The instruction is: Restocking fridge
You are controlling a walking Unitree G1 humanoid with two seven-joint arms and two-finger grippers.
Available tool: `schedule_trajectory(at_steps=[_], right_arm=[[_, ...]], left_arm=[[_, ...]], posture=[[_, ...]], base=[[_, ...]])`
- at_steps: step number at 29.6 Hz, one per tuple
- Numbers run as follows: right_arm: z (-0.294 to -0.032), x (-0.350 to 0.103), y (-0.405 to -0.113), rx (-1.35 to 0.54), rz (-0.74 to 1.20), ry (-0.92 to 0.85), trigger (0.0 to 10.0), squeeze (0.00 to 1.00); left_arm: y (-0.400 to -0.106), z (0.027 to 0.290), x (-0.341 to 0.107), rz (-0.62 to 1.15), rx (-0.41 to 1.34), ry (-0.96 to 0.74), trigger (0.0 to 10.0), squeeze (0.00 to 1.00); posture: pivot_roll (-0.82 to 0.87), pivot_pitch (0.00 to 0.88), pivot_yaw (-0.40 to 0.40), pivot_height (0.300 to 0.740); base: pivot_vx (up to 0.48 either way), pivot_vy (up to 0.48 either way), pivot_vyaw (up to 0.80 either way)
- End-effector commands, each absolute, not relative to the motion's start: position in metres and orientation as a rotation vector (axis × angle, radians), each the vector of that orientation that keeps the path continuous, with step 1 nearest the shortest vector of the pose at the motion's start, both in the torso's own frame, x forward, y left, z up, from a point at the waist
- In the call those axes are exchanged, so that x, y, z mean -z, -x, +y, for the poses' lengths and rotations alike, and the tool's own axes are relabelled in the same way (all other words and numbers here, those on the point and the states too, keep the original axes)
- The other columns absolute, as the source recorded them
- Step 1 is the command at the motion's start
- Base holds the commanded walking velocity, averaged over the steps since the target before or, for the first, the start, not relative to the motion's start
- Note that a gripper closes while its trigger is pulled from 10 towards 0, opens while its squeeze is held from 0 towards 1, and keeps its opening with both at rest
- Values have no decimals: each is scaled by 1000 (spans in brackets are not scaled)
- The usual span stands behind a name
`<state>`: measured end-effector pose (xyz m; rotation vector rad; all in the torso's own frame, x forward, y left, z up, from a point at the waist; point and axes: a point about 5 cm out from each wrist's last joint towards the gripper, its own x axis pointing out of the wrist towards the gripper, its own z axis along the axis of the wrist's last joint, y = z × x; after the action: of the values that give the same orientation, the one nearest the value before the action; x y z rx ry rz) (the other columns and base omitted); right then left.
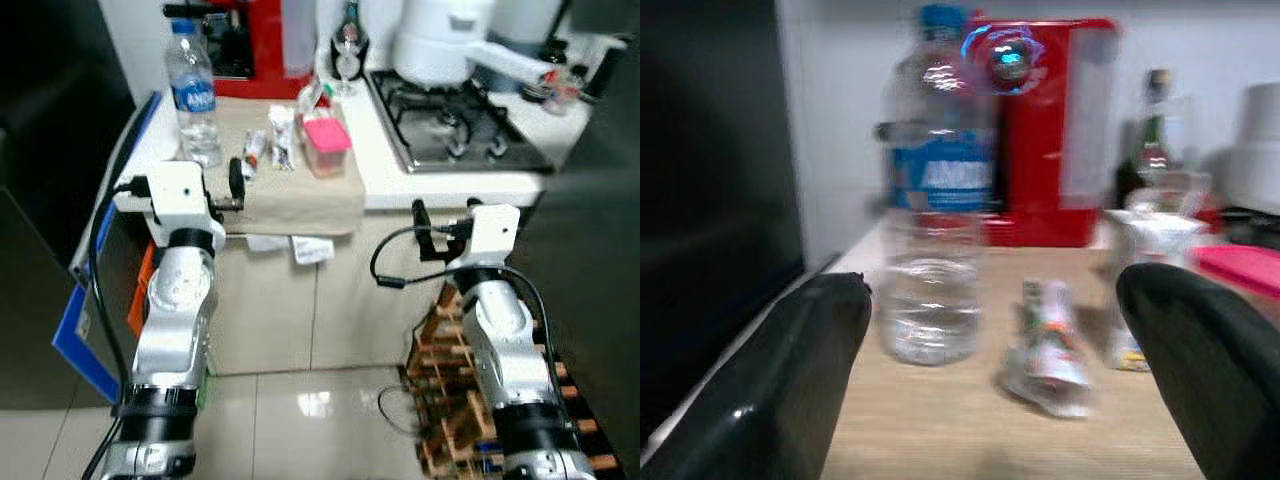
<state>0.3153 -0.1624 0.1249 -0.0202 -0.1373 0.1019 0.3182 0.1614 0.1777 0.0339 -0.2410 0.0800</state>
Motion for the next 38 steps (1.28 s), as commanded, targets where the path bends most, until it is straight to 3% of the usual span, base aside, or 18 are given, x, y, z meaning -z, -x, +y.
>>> schedule_trajectory(at_steps=[1, 9, 25, 38], right_arm=[[-156, -128, -318, -128, -142, 16, 10000, 0], [-157, -128, -318, -123, -141, 14, 10000, 0], [-171, -136, -320, 18, -189, 111, 10000, 0], [-171, -128, -321, 44, -144, 47, 10000, 0]], left_arm=[[-319, 165, -179, -235, -98, -39, 10000, 0], [-318, 162, -182, -250, -86, -78, 10000, 0], [-320, 160, -181, -250, -71, -74, 10000, 0], [-321, 160, -183, -264, -55, -83, 10000, 0]], posture=[[-38, 0, -13, 740], [-36, 0, -14, 740], [-36, 0, -12, 740], [-35, 0, -13, 740]], base=[[0, 0, 725], [0, 0, 673], [0, 0, 0], [0, 0, 0]])
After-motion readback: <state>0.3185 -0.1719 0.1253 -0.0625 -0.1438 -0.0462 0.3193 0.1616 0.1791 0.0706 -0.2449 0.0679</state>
